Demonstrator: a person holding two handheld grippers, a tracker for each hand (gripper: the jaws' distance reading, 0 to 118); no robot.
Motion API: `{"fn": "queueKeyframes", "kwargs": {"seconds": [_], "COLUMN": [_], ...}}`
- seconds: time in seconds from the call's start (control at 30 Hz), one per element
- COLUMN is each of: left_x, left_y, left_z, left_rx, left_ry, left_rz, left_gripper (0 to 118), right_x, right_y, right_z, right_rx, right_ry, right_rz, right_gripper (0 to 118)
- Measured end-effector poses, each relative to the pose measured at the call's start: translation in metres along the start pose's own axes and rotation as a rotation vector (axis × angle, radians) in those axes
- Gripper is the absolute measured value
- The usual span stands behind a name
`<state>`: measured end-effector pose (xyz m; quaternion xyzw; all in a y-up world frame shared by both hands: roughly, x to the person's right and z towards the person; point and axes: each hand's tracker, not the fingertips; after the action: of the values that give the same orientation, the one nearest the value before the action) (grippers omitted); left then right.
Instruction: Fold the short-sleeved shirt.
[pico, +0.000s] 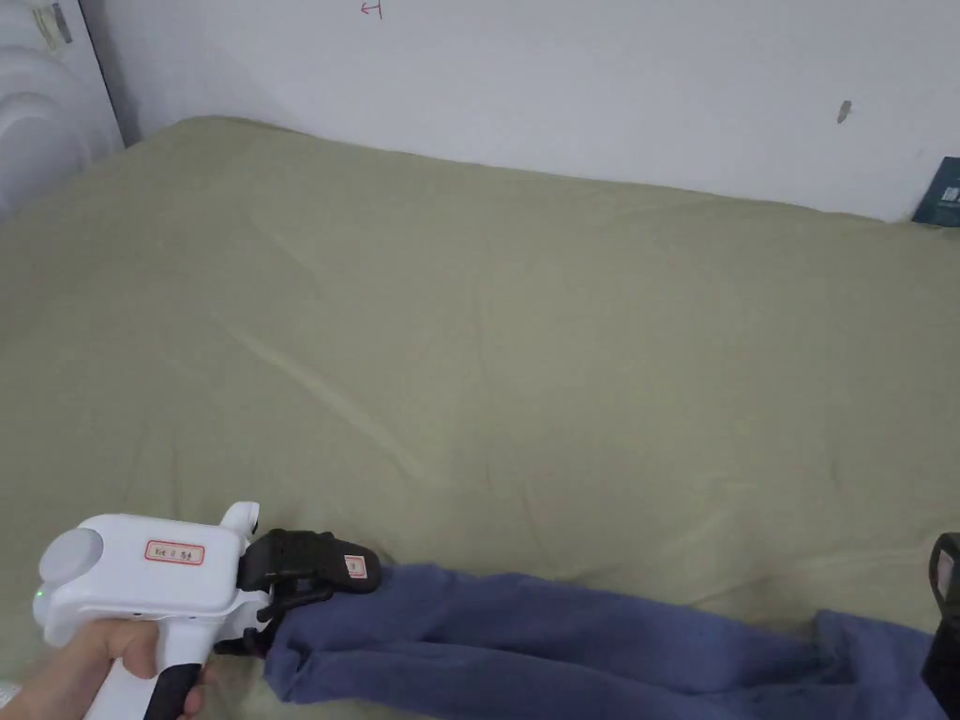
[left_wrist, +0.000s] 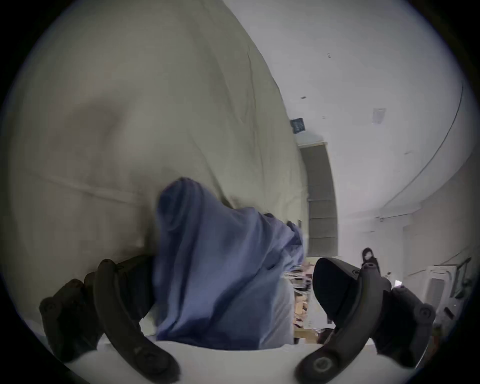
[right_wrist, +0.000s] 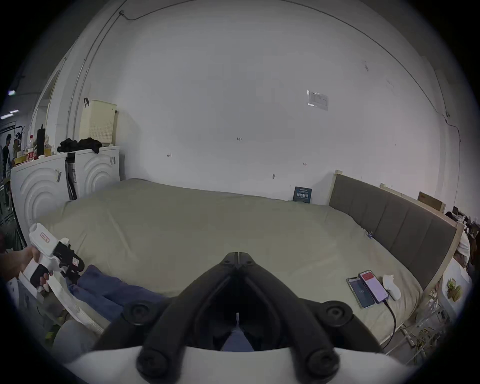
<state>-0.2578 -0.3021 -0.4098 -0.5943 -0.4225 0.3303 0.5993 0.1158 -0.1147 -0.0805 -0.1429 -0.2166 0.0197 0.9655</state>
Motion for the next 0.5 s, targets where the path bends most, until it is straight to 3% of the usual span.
{"fn": "queueKeyframes", "kwargs": {"seconds": [0.03, 0.07, 0.1, 0.17, 0.2, 0.3, 0.5], "left_x": [0.002, 0.004, 0.003, 0.000, -0.002, 0.003, 0.014], "left_y": [0.000, 0.000, 0.002, 0.004, 0.004, 0.003, 0.006], "left_z": [-0.002, -0.004, -0.006, -0.010, -0.009, 0.006, 0.056], "left_rx": [0.010, 0.018, 0.029, 0.047, 0.020, 0.077, 0.202], "left_ry": [0.013, 0.020, 0.100, 0.258, 0.169, 0.132, 0.178], "left_rz": [-0.004, -0.005, -0.012, -0.043, -0.013, 0.001, 0.024], "left_gripper": [105, 63, 9, 5, 5, 5, 5], "right_x": [0.000, 0.001, 0.002, 0.006, 0.008, 0.013, 0.020], "right_y": [0.000, -0.001, -0.002, -0.002, -0.002, -0.001, 0.004], "right_z": [0.000, 0.001, 0.002, 0.004, 0.006, 0.010, 0.012], "right_rx": [-0.002, -0.004, -0.004, -0.009, -0.011, -0.006, 0.021], "right_ry": [0.001, -0.002, -0.004, 0.002, 0.001, 0.000, -0.011], "right_rz": [-0.001, -0.001, -0.002, -0.012, -0.016, -0.016, -0.021], "right_gripper": [2, 2, 2, 2, 2, 2, 2]}}
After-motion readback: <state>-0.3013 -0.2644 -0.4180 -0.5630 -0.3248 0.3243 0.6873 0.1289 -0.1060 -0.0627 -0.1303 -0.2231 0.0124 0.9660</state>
